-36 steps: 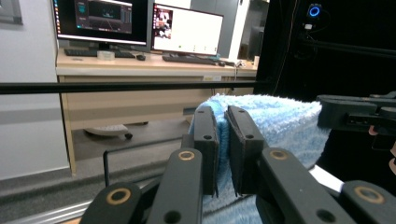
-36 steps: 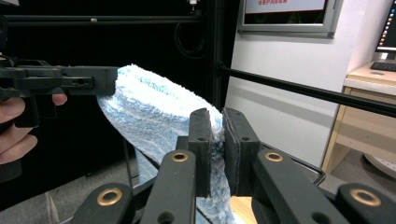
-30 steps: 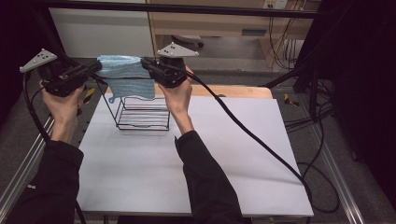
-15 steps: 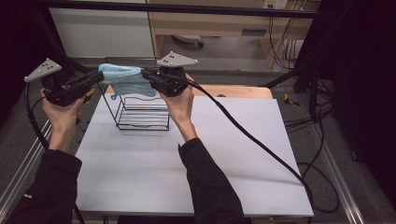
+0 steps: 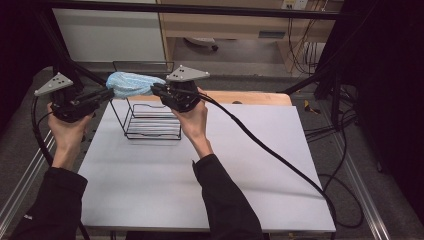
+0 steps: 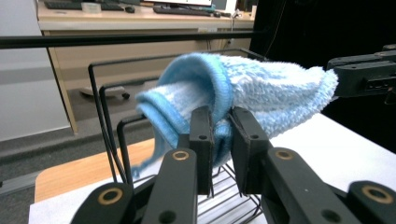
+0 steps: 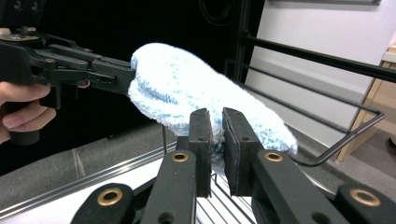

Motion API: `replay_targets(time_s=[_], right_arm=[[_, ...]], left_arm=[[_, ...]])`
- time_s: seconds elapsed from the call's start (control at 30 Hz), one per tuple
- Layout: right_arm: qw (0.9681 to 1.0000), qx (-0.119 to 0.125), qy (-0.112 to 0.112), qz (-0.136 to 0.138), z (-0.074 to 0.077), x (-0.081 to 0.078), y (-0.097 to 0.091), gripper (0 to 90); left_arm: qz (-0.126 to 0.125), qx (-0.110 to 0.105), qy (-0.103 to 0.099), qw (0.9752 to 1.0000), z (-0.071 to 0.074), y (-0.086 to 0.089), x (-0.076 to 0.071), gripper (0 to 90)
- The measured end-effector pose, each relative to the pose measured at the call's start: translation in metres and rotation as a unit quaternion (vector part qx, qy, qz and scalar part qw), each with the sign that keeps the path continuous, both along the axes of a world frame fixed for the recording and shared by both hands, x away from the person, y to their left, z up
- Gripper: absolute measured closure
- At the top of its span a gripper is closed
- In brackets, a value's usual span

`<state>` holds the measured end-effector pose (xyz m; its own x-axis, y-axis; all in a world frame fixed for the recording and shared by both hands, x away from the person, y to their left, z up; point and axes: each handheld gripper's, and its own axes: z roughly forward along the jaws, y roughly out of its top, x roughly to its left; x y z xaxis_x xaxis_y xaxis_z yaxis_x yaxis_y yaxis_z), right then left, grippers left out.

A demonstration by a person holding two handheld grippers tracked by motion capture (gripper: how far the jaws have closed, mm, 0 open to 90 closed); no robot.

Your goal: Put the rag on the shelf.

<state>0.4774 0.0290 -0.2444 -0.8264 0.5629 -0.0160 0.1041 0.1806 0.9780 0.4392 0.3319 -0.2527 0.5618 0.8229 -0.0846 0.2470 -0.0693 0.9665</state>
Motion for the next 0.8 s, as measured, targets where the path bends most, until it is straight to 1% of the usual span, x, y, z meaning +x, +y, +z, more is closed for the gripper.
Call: replay_targets(time_s=[0.13,0.2,0.3,0.4,0.47,0.57,0.7,0.77,0.8], right_arm=[[1.0,-0.005,0.005,0.004,-0.004,0.0,0.0,82.8],[0.9999,-0.008,0.005,0.005,-0.006,-0.001,-0.001,82.8],[0.9999,-0.011,0.008,0.007,-0.01,-0.001,-0.001,82.8],[0.9998,-0.015,0.008,0.007,-0.012,-0.001,0.0,82.5],[0.9997,-0.02,0.007,0.008,-0.014,-0.002,0.0,82.3],[0.9995,-0.031,0.004,0.011,-0.017,-0.003,0.002,81.6],[0.9988,-0.047,0.0,0.012,-0.021,-0.004,0.002,80.8],[0.9984,-0.055,-0.003,0.012,-0.023,-0.005,0.002,79.8],[0.9985,-0.054,0.0,0.013,-0.023,-0.005,0.001,79.5]], left_arm=[[-0.003,0.002,0.005,1.0,0.0,0.001,-0.003,77.9],[0.0,0.002,0.007,1.0,0.002,0.004,-0.006,74.4],[0.003,-0.008,0.001,1.0,0.01,0.009,-0.012,70.4],[0.01,-0.014,-0.011,0.9998,0.02,0.013,-0.018,70.2],[0.014,-0.016,-0.014,0.9997,0.025,0.014,-0.02,70.3],[0.009,0.0,-0.009,0.9999,0.027,0.006,-0.019,74.3],[-0.003,0.015,0.001,0.9999,0.022,-0.009,-0.012,78.7],[-0.004,0.03,0.011,0.9995,0.018,-0.015,-0.008,80.0],[-0.006,0.036,0.019,0.9992,0.016,-0.017,-0.006,81.3]])
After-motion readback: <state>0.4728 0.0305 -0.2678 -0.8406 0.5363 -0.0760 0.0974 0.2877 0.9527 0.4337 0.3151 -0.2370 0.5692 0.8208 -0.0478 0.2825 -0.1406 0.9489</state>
